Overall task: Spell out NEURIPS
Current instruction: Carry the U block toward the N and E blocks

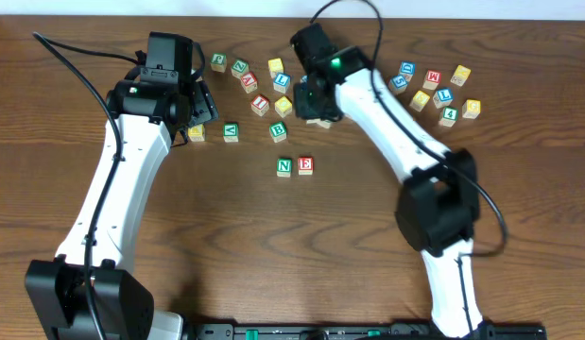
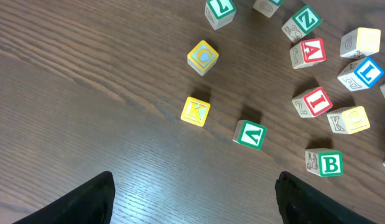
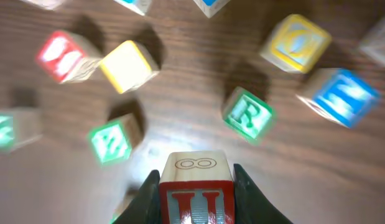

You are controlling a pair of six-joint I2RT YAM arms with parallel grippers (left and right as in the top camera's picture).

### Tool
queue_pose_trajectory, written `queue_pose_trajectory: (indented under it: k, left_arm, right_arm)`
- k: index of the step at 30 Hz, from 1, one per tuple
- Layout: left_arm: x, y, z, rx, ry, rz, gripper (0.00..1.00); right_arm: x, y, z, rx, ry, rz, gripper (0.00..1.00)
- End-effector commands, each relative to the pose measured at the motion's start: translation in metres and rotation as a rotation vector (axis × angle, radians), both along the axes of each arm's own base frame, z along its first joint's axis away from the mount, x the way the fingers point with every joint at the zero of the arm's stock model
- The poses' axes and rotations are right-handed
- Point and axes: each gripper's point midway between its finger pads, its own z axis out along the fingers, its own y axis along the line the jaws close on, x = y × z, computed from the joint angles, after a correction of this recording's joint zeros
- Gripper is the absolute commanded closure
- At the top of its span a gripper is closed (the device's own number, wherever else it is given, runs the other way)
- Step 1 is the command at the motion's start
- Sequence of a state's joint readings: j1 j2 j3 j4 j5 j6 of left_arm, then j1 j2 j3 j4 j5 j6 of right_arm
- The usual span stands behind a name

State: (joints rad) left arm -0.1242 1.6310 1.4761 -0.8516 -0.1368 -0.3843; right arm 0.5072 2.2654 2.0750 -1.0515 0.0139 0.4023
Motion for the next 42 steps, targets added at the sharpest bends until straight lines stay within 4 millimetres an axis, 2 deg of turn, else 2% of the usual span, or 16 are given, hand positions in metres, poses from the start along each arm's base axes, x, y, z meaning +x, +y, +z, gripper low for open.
queue_pose_trajectory:
  k: [1, 4, 9, 16, 19, 22, 30, 42]
  left_arm:
    - [0.005, 0.003, 0.002, 0.012, -0.004, -0.003, 0.19]
    - [0.005, 0.003, 0.002, 0.012, -0.004, -0.003, 0.19]
    - [0.005, 0.003, 0.002, 0.012, -0.005, -0.003, 0.19]
    - [0.005, 0.003, 0.002, 0.012, -0.005, -0.003, 0.18]
    - [0.005, 0.003, 0.002, 0.011, -0.008, -0.003, 0.19]
    - [0.006, 0.003, 0.002, 0.011, -0.012, -0.003, 0.19]
    - [0.006, 0.003, 0.002, 0.011, -0.012, -0.003, 0.19]
    - [0.006, 0.003, 0.002, 0.011, -0.011, -0.003, 0.18]
  right_arm:
    - [-0.016, -0.012, 0.054, 0.017, -0.037, 0.020, 0.83]
    - [-0.036, -0.023, 0.055, -0.020, 0.030, 0.020, 0.84]
    - [-0.064, -0.038, 0.035, -0.090, 0.160, 0.020, 0.85]
    - [-0.087, -0.045, -0.018, -0.140, 0.254, 0.019, 0.84]
    - [-0.085, -0.044, -0.051, -0.130, 0.229, 0.019, 0.85]
    - [-0.084, -0.044, -0.065, -0.118, 0.219, -0.001, 0.85]
    - [-0.083, -0.042, -0.073, -0.102, 0.206, -0.041, 0.84]
    - [-0.095, -0.035, -0.084, -0.109, 0.215, -0.079, 0.85]
